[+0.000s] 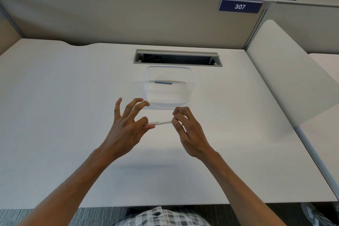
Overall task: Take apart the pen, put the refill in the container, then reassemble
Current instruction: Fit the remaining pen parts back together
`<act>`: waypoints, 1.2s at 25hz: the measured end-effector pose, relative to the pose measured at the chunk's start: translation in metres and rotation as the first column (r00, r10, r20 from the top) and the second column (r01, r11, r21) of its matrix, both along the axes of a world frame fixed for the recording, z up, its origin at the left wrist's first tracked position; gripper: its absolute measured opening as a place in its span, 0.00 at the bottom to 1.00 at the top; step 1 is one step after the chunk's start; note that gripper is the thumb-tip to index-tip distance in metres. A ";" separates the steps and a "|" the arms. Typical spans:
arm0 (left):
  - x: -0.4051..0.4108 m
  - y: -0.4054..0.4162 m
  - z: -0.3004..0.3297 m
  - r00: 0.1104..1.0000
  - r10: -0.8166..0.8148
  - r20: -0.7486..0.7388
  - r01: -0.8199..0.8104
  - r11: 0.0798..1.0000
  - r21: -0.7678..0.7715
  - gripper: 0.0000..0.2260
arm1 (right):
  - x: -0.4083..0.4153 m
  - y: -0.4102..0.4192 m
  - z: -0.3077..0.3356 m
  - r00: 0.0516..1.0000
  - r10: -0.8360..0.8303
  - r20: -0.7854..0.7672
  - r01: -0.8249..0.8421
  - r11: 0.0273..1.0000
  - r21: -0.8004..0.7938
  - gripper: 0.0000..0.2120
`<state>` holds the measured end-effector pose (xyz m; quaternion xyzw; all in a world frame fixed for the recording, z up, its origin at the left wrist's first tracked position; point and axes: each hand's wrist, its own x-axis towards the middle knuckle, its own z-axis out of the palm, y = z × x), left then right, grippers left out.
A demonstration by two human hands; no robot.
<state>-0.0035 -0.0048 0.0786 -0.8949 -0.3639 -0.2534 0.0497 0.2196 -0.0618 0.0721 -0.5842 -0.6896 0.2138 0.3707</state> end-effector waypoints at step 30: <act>0.000 0.005 0.009 0.999 -0.028 0.030 0.028 0.999 -0.015 0.18 | -0.004 -0.001 0.009 0.999 -0.016 0.040 0.013 0.998 0.064 0.08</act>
